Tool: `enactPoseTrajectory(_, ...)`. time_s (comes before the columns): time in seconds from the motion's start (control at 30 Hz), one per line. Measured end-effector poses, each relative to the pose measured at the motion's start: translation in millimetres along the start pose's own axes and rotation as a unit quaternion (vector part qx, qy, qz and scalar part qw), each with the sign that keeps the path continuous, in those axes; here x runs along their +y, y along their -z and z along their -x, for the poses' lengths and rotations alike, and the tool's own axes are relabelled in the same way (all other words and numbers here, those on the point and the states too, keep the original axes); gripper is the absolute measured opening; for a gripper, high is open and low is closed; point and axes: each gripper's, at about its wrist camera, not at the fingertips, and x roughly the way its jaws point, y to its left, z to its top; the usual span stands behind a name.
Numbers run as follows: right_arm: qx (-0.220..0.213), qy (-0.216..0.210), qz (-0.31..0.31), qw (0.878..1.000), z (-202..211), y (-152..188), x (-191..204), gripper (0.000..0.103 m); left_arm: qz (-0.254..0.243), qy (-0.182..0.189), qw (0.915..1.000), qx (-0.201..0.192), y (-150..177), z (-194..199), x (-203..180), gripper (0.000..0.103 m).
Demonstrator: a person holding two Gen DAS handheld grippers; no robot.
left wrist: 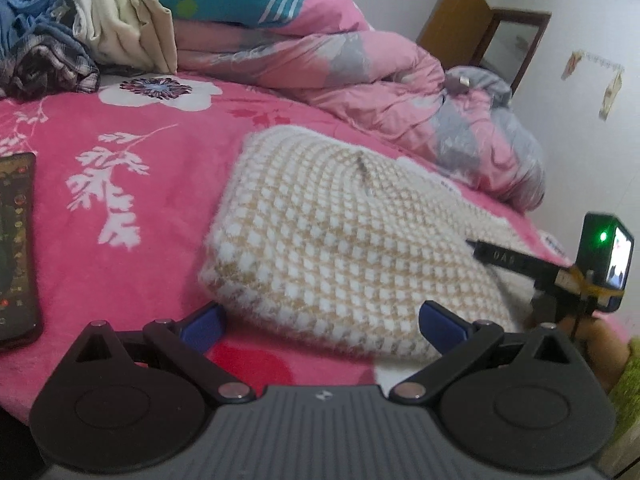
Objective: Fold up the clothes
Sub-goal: 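Roll the left gripper and close it on the checked coat's edge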
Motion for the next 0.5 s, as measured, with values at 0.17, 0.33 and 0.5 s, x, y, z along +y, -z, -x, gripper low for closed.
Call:
enactPoseTrajectory(0.17, 0.001, 0.001, 0.001, 1.000, 0, 0, 1, 0.102, 0.027, 0.023, 0.9991, -0.024, 3, 0, 9, 0.102)
enactPoseTrajectory(0.33, 0.002, 0.002, 0.002, 1.000, -1, 0, 1, 0.102, 0.063, 0.049, 0.9957, -0.047, 5, -1, 19, 0.099)
enactPoseTrajectory(0.5, 0.001, 0.003, 0.003, 1.000, -1, 0, 2, 0.102, 0.091, 0.063, 0.9920, -0.061, 5, -8, 29, 0.091)
